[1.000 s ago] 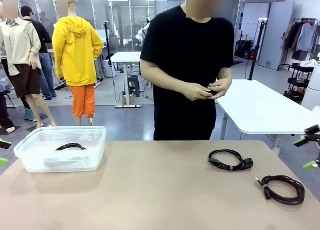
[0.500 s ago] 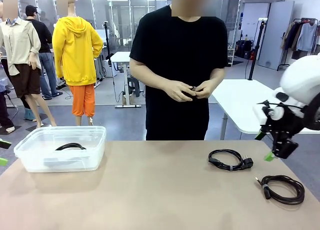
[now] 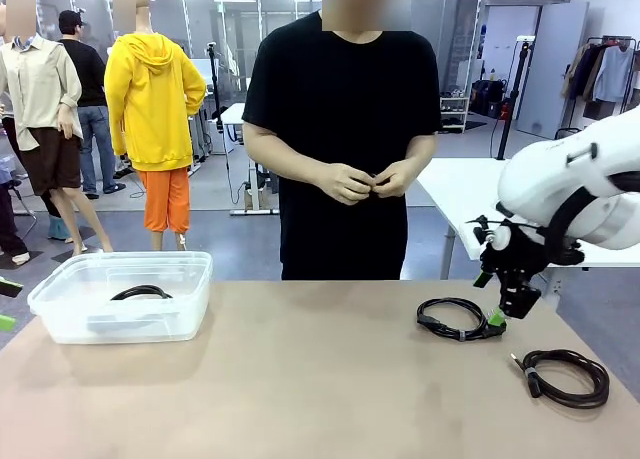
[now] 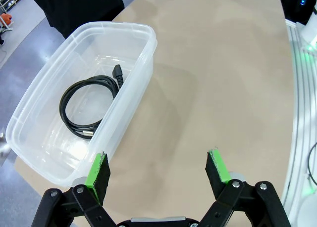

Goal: Organize and store the cables.
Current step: Place the Power Cable into the Organizing box.

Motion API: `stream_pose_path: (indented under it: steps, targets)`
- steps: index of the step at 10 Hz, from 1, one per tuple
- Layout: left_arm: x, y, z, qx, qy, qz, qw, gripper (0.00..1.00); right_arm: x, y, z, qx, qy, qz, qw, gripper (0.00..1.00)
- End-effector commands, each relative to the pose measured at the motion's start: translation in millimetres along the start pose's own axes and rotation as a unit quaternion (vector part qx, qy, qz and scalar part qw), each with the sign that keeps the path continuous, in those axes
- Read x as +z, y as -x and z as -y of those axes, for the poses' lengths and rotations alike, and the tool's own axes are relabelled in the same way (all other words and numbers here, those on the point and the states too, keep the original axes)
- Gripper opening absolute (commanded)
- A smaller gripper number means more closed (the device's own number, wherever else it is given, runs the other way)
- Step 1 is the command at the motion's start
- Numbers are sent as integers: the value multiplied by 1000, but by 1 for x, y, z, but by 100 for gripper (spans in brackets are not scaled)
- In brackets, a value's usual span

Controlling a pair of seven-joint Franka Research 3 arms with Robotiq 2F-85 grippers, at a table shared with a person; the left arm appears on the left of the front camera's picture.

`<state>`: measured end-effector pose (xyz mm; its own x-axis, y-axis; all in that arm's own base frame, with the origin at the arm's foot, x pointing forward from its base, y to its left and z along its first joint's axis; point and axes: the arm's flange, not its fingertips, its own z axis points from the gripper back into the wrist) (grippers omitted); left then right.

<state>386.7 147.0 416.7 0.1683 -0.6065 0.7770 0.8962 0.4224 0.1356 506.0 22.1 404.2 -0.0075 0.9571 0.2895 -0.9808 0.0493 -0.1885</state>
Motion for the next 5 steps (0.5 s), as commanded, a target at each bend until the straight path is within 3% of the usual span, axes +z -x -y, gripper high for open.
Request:
stream_pose_path:
  steps: [1, 5]
  targets:
    - [1, 1, 0, -2, 2, 7, 1000, 98, -28, -4, 21, -13, -5, -23, 1000, 100]
    - [1, 1, 0, -2, 2, 7, 1000, 98, -80, 5, 38, -28, -47, -40, 998, 100]
